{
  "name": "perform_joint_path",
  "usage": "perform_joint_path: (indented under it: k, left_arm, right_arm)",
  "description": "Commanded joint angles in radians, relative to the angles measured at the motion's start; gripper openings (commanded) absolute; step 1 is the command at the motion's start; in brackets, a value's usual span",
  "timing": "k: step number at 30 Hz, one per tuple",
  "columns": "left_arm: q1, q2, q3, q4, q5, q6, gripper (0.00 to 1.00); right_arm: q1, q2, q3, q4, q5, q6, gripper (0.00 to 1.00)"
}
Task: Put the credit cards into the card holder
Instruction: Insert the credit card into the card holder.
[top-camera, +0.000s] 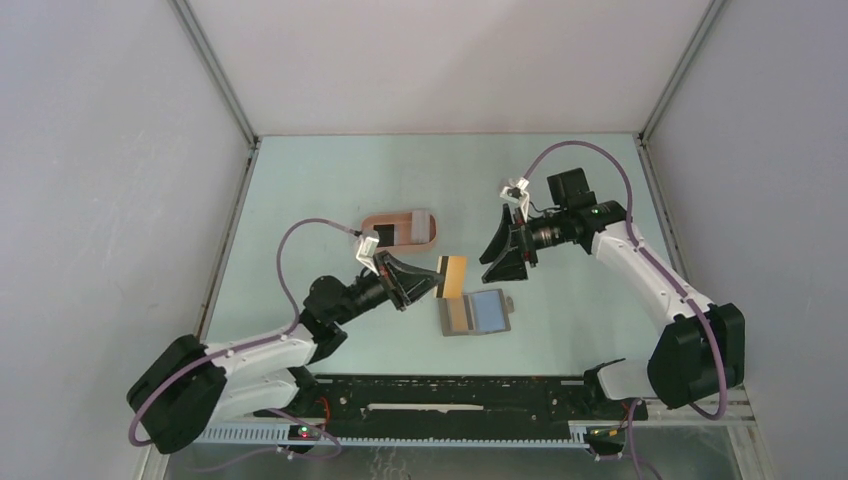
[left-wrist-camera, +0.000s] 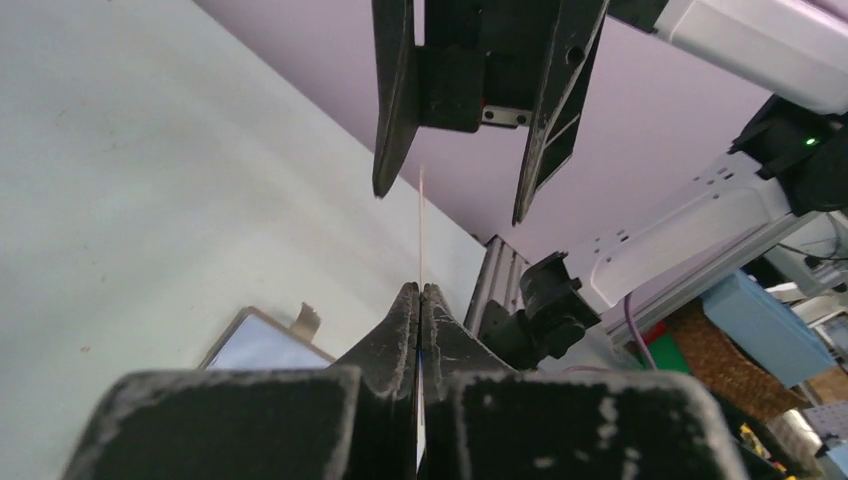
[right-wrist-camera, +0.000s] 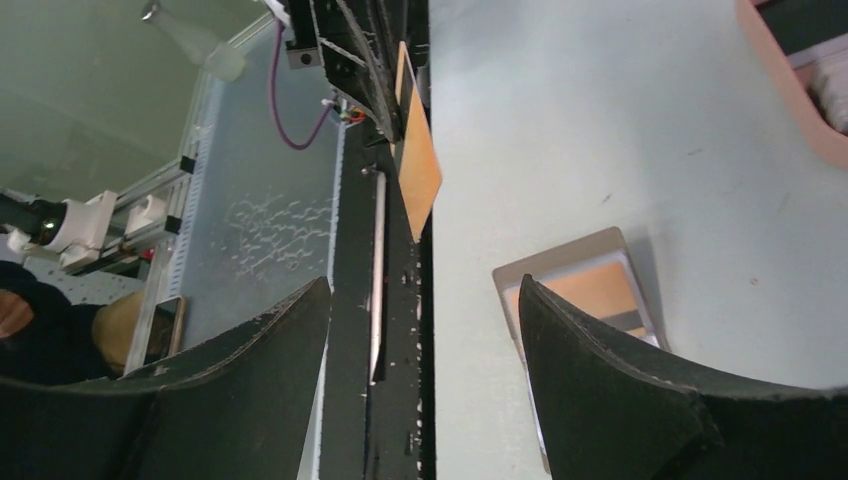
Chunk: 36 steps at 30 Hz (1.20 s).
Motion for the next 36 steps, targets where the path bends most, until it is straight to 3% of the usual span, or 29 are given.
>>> perform_joint_path:
  k: [1, 7, 16, 18, 22, 23, 25, 29, 34, 36]
  left_arm:
    - [-0.022, 0.089, -0.015, 0.300, -0.009, -0.083, 0.00]
    - [-0.040, 0.177, 0.007, 0.358, -0.007, -0.104, 0.00]
    - [-0.058, 0.241, 0.032, 0.389, 0.001, -0.115, 0.00]
    - [-0.062, 0.249, 0.036, 0.390, 0.002, -0.116, 0.00]
    - [-0.064, 0.250, 0.030, 0.392, -0.007, -0.116, 0.00]
    - [-0.064, 0.247, 0.028, 0.391, -0.010, -0.113, 0.00]
    - [-0.063, 0.233, 0.019, 0.385, -0.027, -0.108, 0.08]
    - [-0.062, 0.114, -0.032, 0.252, -0.102, -0.052, 0.36]
    - [-0.062, -0.112, -0.051, -0.134, -0.195, 0.077, 0.44]
    - [-0.062, -0.152, -0.058, -0.203, -0.196, 0.091, 0.45]
  right_arm:
    - [0.038, -0.023, -0.005, 0.103, -0.051, 0.113, 0.77]
    - [0.049, -0.023, -0.021, 0.205, -0.094, 0.257, 0.67]
    - [0.091, -0.009, -0.022, 0.245, -0.095, 0.318, 0.46]
    - [0.093, -0.009, -0.023, 0.251, -0.099, 0.328, 0.36]
    - [0.094, -0.009, -0.022, 0.252, -0.094, 0.329, 0.04]
    - [0.093, -0.008, -0.022, 0.245, -0.088, 0.319, 0.00]
    - [0.091, -0.005, -0.022, 0.224, -0.068, 0.294, 0.00]
    - [0.051, 0.008, -0.042, 0.194, -0.039, 0.271, 0.00]
    - [-0.026, -0.006, -0.148, 0.237, 0.133, 0.317, 0.00]
    - [-0.041, 0.007, -0.185, 0.232, 0.168, 0.315, 0.00]
